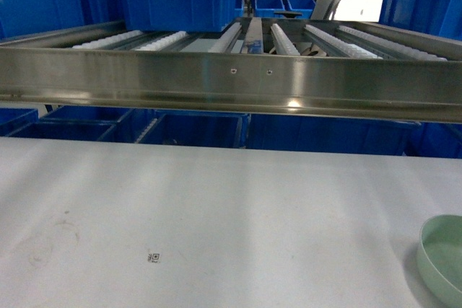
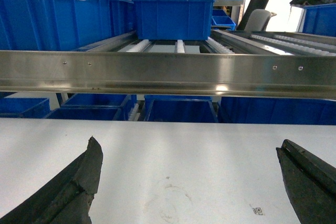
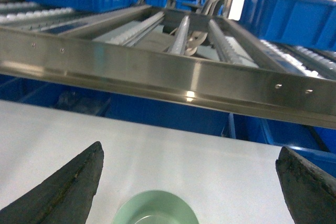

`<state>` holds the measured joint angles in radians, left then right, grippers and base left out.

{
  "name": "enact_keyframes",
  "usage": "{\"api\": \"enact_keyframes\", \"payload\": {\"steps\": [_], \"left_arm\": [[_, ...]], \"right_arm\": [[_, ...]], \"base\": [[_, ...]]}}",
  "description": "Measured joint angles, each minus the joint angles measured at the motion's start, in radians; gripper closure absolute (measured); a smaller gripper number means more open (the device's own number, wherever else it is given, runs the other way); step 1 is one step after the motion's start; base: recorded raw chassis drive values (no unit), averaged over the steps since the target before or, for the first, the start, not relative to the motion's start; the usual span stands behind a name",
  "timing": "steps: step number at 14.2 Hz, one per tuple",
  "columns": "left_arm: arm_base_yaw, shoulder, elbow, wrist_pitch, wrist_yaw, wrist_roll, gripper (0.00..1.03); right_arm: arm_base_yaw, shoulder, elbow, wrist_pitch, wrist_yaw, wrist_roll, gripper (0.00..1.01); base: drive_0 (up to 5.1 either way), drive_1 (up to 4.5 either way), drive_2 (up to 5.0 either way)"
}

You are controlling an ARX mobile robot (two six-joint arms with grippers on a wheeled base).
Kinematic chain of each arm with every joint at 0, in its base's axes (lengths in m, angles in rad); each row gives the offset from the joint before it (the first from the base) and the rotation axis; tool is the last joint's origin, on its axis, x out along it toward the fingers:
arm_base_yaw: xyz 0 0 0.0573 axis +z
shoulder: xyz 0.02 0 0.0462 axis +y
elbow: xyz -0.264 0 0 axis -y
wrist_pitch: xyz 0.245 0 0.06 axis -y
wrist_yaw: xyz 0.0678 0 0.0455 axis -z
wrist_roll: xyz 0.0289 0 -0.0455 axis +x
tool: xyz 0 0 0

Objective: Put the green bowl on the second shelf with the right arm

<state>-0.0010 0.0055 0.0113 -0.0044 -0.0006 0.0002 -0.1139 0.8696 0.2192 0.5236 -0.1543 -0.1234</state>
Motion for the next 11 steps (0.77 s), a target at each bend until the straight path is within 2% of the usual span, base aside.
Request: {"api": "enact_keyframes", "payload": {"steps": [5,6,7,8,9,11], "left_arm": [[0.0,0.0,0.0,0.0,0.0,0.0,0.05],[0.0,0.0,0.0,0.0,0.0,0.0,0.05],[0.0,0.0,0.0,0.0,0.0,0.0,0.05],[0.0,0.0,0.0,0.0,0.0,0.0,0.05],[0.0,0.0,0.0,0.0,0.0,0.0,0.05],[0.0,0.0,0.0,0.0,0.0,0.0,0.05]], "right_arm": [[-0.013,0.187,0.093,-0.077,-0.042,-0.069,0.03],[-0.048,0.382,0.191,-0.129,-0.052,-0.154,0.03],[-0.043,0.577,0.348,-0.317,-0.091,-0.245,0.03],[-0.031,0.637,0.363,-0.323,-0.077,-0.303,0.03],[-0.044,0.723,0.355,-0.284,-0.063,-0.328,0.03],[-0.085,0.811,0.355,-0.251,-0.064,-0.342,0.03]], "base": [[0.0,0.0,0.0],[0.0,0.0,0.0],[0.0,0.0,0.0],[0.0,0.0,0.0],[0.0,0.0,0.0],[0.0,0.0,0.0]]}}
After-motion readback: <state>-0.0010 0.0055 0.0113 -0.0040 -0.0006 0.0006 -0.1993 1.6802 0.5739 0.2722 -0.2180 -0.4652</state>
